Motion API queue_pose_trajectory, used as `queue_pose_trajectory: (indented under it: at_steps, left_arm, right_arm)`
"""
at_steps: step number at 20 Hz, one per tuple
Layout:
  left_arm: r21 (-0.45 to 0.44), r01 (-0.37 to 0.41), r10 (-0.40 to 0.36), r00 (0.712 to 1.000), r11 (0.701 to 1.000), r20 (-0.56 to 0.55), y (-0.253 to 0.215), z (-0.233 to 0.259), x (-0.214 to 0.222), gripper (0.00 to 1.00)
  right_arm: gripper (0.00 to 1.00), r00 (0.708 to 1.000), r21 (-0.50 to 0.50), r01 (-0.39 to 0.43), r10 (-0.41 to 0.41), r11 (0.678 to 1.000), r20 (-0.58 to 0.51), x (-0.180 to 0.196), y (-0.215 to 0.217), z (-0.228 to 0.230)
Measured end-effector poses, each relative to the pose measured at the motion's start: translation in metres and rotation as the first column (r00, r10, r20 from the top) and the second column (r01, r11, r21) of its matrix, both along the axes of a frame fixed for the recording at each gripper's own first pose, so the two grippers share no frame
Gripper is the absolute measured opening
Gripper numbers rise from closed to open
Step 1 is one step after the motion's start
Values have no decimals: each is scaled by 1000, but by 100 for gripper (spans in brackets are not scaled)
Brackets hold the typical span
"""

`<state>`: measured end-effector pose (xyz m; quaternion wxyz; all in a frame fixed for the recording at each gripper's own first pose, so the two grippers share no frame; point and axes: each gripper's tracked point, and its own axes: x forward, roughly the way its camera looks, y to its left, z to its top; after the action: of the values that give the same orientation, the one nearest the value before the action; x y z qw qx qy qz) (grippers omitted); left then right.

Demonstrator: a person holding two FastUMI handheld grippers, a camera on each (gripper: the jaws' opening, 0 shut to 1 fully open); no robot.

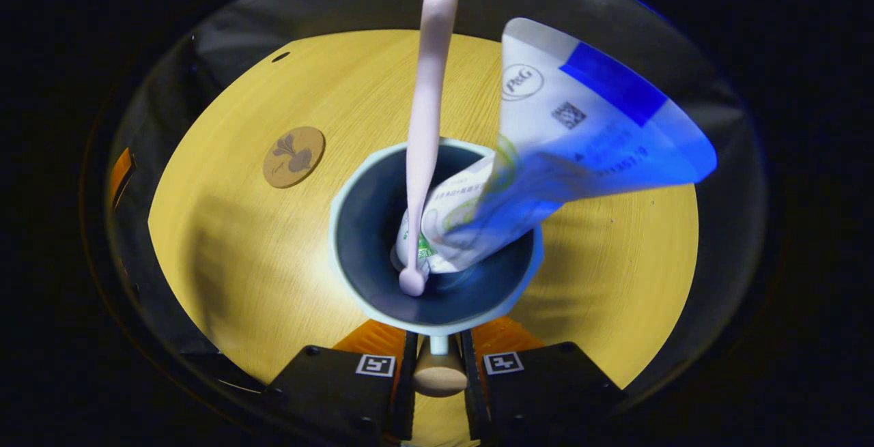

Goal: Put the toothbrush and toothpaste on the desktop into the cup, then pick up the cup and place it on the coaster on the desktop.

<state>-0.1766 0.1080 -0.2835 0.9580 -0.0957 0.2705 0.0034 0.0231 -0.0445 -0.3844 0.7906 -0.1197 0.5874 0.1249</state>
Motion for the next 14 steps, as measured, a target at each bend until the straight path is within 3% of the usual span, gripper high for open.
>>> queue_pose_trajectory:
  at_steps: [8, 9, 11, 14]
  left_arm:
    - [-9, -22, 21, 1000, 1000, -8, 22, -1, -12, 81]
    - [-8, -26, 26, 1000, 1000, -9, 27, 0, -13, 81]
    - [-10, -39, 39, 999, 999, -13, 39, -1, -16, 81]
    - [-8, -62, 62, 998, 998, -14, 58, -2, -20, 81]
  right_arm:
    - [33, 999, 38, -47, 46, 998, 29, 4, 1, -3]
    - [29, 998, 41, -52, 51, 998, 34, 5, 1, -4]
    - [33, 997, 54, -67, 65, 996, 38, 5, 2, -4]
    - [29, 995, 70, -90, 87, 994, 40, 6, 3, -4]
